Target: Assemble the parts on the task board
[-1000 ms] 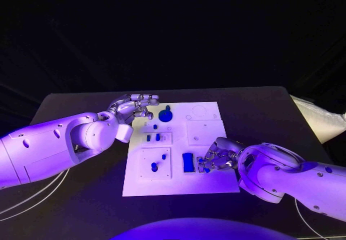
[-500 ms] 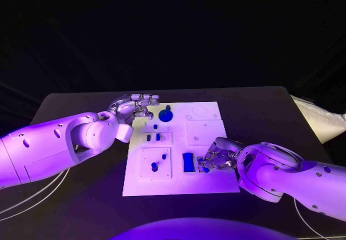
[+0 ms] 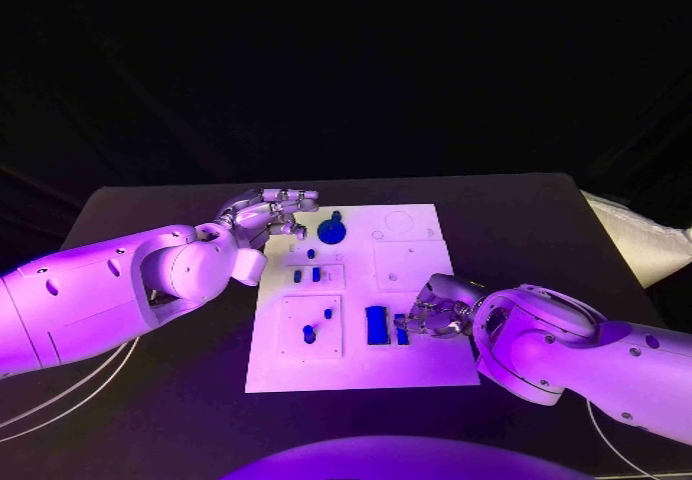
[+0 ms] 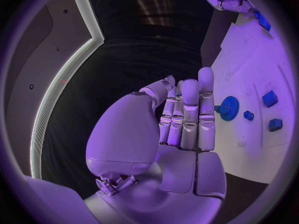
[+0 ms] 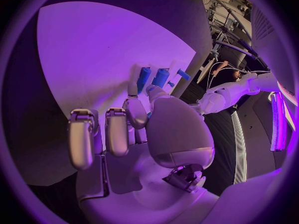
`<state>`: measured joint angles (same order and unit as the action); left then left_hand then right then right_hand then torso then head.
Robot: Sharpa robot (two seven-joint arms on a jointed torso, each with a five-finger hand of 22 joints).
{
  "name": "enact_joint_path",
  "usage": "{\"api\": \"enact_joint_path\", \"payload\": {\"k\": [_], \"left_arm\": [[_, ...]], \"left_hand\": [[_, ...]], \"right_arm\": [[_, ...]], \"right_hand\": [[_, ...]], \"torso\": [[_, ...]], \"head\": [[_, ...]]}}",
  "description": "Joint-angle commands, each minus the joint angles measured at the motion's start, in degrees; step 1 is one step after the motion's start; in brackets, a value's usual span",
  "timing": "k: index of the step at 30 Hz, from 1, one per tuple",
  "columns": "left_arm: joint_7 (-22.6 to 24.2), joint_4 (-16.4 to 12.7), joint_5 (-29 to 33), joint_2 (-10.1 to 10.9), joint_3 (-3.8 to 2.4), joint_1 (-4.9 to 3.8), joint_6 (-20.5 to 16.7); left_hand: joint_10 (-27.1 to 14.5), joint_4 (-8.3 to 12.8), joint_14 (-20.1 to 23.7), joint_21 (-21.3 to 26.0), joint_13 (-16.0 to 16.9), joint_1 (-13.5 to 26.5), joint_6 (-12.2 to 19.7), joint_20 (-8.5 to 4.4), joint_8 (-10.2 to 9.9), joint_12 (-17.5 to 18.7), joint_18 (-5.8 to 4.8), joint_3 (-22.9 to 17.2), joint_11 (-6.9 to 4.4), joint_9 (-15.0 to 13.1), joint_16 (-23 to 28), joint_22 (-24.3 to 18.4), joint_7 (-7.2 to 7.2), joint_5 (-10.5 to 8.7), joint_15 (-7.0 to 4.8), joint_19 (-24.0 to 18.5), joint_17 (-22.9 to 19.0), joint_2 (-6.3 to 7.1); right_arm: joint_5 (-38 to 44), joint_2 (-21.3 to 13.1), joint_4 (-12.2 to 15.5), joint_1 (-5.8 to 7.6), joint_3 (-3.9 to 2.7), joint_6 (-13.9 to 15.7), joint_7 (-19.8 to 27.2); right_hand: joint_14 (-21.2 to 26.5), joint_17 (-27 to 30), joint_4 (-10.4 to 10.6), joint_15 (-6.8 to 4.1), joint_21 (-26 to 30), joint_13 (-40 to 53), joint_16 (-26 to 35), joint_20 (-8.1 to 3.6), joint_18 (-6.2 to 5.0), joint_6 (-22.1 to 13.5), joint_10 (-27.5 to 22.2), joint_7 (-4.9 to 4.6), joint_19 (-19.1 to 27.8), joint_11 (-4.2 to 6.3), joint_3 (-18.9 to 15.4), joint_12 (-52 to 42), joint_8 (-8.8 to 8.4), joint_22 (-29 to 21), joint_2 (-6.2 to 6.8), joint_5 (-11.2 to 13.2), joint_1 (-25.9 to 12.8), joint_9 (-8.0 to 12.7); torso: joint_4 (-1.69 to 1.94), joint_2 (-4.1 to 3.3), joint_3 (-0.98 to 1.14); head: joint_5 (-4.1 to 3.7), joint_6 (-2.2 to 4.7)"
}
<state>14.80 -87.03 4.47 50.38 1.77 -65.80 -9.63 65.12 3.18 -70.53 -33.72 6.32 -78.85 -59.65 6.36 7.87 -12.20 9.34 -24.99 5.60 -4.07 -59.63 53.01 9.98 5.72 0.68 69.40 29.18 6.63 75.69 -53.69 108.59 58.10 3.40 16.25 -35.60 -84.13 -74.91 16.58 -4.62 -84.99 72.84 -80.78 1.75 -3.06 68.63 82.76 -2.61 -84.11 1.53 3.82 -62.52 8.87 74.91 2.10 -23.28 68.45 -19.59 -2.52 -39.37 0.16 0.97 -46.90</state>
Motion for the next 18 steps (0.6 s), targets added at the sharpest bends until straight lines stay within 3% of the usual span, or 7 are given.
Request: {"api": "enact_joint_path", "payload": {"k": [1, 14, 18], "left_arm": [[0.12, -0.16, 0.0, -0.04, -0.04, -0.02, 1.23], [0.04, -0.08, 0.0, -0.08, -0.04, -0.02, 1.35], [0.05, 0.0, 0.0, -0.1, -0.04, -0.02, 1.39]], "left_hand": [[-0.36, 0.07, 0.4, 0.24, 0.09, -0.07, 0.38, 0.01, 0.17, -0.32, 1.11, 0.11, 0.05, 0.09, 0.17, -0.1, 0.08, 0.28, 0.03, -0.43, -0.05, -0.37], [-0.36, 0.07, 0.4, 0.24, 0.09, -0.07, 0.38, 0.01, 0.17, -0.32, 1.11, 0.11, 0.05, 0.09, 0.17, -0.1, 0.08, 0.28, 0.03, -0.43, -0.05, -0.37], [-0.36, 0.07, 0.4, 0.24, 0.09, -0.07, 0.38, 0.01, 0.17, -0.32, 1.11, 0.11, 0.05, 0.09, 0.17, -0.1, 0.08, 0.28, 0.03, -0.43, -0.05, -0.37]], "right_arm": [[1.54, 0.13, 0.16, -0.06, 0.01, -1.05, 0.04], [3.17, -0.56, 0.75, -0.08, 0.0, -1.17, 0.21], [3.58, -1.28, 1.24, -0.11, 0.0, -1.26, 0.7]], "right_hand": [[-3.69, -3.31, -0.07, -0.39, -0.34, 0.15, -0.24, -0.31, 1.04, 0.02, 0.24, -0.19, -0.91, -0.07, -0.85, -0.23, 0.22, 7.62, -0.15, 0.45, -1.14, -0.13], [-3.7, -3.37, -0.17, -0.42, -0.34, 0.67, -0.24, -0.31, 1.04, -0.04, 0.31, -0.08, -0.93, -0.02, -4.96, -0.33, 0.43, 7.68, -0.46, 5.96, -3.69, -0.79], [-3.66, -3.22, -1.82, -0.41, -0.29, 0.64, -0.1, -0.32, 1.03, -0.31, 0.13, -0.14, -0.9, -0.02, -5.88, 0.07, 0.44, 7.65, -0.01, 8.79, -0.89, -1.06]], "torso": [[-0.04, -0.01, 0.0], [-0.01, 0.01, 0.06], [-0.05, 0.05, 0.07]], "head": [[0.03, -0.03], [-0.07, -0.04], [-0.16, -0.02]]}}
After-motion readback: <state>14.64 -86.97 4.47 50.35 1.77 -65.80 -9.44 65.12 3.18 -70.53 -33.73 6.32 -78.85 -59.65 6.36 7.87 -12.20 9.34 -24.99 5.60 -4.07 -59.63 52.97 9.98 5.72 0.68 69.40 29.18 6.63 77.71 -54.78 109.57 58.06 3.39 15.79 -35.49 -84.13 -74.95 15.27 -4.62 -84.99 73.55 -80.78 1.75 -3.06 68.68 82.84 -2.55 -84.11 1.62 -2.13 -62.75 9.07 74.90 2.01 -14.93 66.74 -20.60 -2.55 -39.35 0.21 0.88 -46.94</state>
